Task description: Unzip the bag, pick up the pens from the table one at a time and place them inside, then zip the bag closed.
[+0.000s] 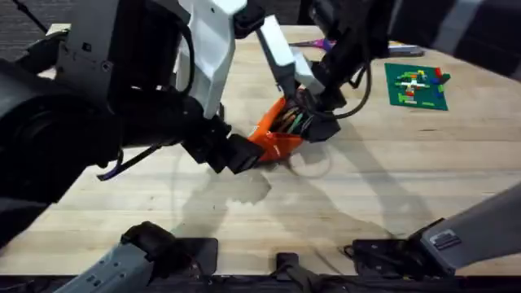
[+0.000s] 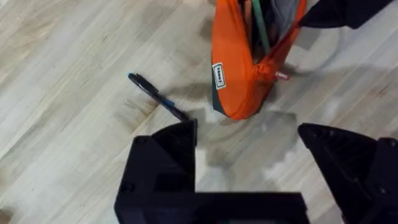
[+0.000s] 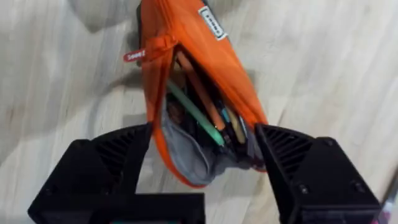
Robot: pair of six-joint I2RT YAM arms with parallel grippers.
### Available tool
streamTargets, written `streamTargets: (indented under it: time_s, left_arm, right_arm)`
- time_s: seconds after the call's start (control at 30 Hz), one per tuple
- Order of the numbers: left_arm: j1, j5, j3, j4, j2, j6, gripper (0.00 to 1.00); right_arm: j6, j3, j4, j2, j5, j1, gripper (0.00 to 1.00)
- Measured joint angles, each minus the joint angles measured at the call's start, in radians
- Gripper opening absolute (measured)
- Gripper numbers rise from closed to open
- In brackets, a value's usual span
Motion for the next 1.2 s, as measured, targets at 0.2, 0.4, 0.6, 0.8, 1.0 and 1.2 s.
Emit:
streamTargets:
  time_s: [0.2,0.4,0.6,0.8,1.0,1.2]
  left_arm:
    - [0.000,-0.008,0.000,0.021,0.000,-0.017,0.992]
    - [0.009,-0.048,0.000,0.056,0.000,-0.086,0.993]
    - [0.101,-0.071,0.000,0.082,0.002,-0.226,0.993]
    - [0.137,-0.109,0.000,0.118,0.067,-0.305,0.993]
    - [0.138,-0.128,0.000,0.147,0.188,-0.325,0.993]
    - [0.138,-0.133,0.000,0.220,0.299,-0.369,0.993]
  right_arm:
    - [0.075,0.000,-0.015,-0.093,0.000,0.000,0.997]
    - [0.163,0.000,-0.022,-0.177,0.000,-0.015,0.997]
    - [0.288,0.000,-0.023,-0.333,0.000,-0.089,0.997]
    - [0.369,-0.009,-0.024,-0.454,0.000,-0.142,0.997]
    - [0.399,-0.095,-0.025,-0.578,0.000,-0.189,0.997]
    - [0.464,-0.172,-0.025,-0.694,0.045,-0.219,0.997]
